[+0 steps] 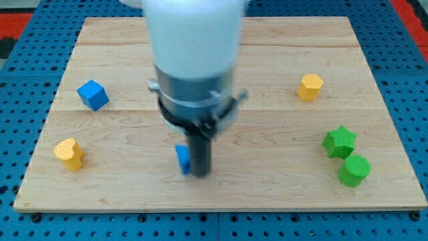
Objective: Place the yellow heart at the center of the board
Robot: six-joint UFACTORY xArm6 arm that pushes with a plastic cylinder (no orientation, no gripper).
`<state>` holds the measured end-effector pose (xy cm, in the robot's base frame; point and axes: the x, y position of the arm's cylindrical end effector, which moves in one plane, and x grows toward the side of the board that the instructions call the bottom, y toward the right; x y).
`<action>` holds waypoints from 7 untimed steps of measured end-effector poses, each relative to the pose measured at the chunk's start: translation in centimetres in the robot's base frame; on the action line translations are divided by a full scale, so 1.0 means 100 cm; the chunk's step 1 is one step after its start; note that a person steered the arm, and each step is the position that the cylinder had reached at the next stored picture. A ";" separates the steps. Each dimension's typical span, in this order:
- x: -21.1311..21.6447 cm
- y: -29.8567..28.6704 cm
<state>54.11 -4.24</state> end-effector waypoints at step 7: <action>-0.010 -0.132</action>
<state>53.06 -17.49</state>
